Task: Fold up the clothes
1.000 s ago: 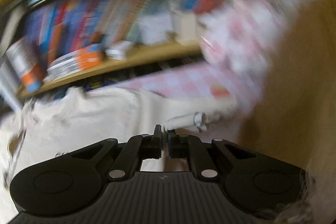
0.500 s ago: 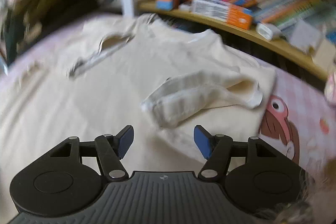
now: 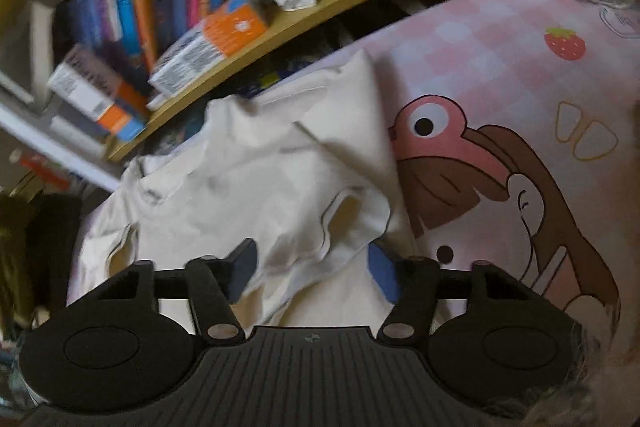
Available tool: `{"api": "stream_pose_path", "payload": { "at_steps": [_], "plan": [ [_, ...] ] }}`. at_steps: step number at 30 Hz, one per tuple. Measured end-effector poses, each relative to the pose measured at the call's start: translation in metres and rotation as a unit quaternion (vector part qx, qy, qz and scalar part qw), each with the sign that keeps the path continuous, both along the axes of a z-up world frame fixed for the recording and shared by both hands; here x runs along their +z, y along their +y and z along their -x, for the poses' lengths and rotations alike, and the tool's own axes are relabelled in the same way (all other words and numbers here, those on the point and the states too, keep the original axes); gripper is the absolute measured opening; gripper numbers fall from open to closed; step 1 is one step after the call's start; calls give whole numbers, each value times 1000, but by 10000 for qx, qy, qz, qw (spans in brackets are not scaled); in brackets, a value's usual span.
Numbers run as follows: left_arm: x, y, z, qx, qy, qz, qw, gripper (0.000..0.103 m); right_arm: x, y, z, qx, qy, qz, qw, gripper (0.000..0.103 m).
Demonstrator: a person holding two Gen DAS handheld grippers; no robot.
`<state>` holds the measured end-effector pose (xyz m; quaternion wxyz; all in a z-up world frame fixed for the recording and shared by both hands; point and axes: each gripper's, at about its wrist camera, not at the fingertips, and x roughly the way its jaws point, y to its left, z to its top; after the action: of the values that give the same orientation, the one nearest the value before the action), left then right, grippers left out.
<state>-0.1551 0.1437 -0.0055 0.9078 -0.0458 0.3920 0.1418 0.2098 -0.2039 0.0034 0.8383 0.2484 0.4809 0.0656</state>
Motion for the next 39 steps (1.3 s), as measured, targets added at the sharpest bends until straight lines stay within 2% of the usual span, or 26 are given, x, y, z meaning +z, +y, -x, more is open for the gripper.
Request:
{"api": "stream_pose_path", "payload": {
  "at_steps": [2,3,4,6,8,12,14,17,19,20,22,28,29,32,35,39],
  "plan": [
    [-1,-1,-3,-30,50,15,10000,95,0,7,-10,-43,13,107,9999,51],
    [-1,-2,-5,-49,75,12,10000,95,10,20,-11,448,-357,-5,9984,48],
    [0,-3,-8,-77,77,1,9999,95,19,34,-11,944,-730,-119,9928,47],
    [2,-6,-12,-133,53,-20,9999,95,38,61,-11,1922,-1466,-345,9697,43],
    [3,-9,-14,-190,18,-46,9998,95,47,70,-4,2095,-1696,-354,9623,45],
    [3,-11,-16,-213,-2,-52,9998,95,32,47,2,1519,-1292,-66,9799,45],
    [1,-10,-15,-172,19,-31,9998,95,26,32,5,1253,-1226,413,9837,45],
    [-2,-10,-16,-151,87,12,9998,95,17,8,10,847,-1120,1132,9836,44],
    [-2,-12,-18,-198,125,5,9997,95,10,-6,9,617,-968,1762,9776,43],
    [-3,-13,-19,-222,145,1,9996,95,7,-11,5,580,-915,1921,9754,41],
    [-3,-16,-21,-282,209,-17,9994,95,2,-18,-2,603,-892,1900,9759,38],
    [-6,-25,-22,-279,426,-97,9987,95,-4,-19,-39,462,-747,1385,9865,31],
    [-5,-27,-21,-267,452,-126,9985,95,-5,-19,-44,439,-686,1342,9876,27],
    [-3,-32,-20,-215,505,-202,9983,95,-11,-15,-58,610,-623,1294,9877,5],
    [-2,-34,-20,-173,509,-225,9983,95,-10,-24,-60,410,-696,1382,9871,3],
    [-2,-38,-23,-163,475,-228,9985,95,-11,-39,-57,168,-732,1305,9886,5]
  ]
}}
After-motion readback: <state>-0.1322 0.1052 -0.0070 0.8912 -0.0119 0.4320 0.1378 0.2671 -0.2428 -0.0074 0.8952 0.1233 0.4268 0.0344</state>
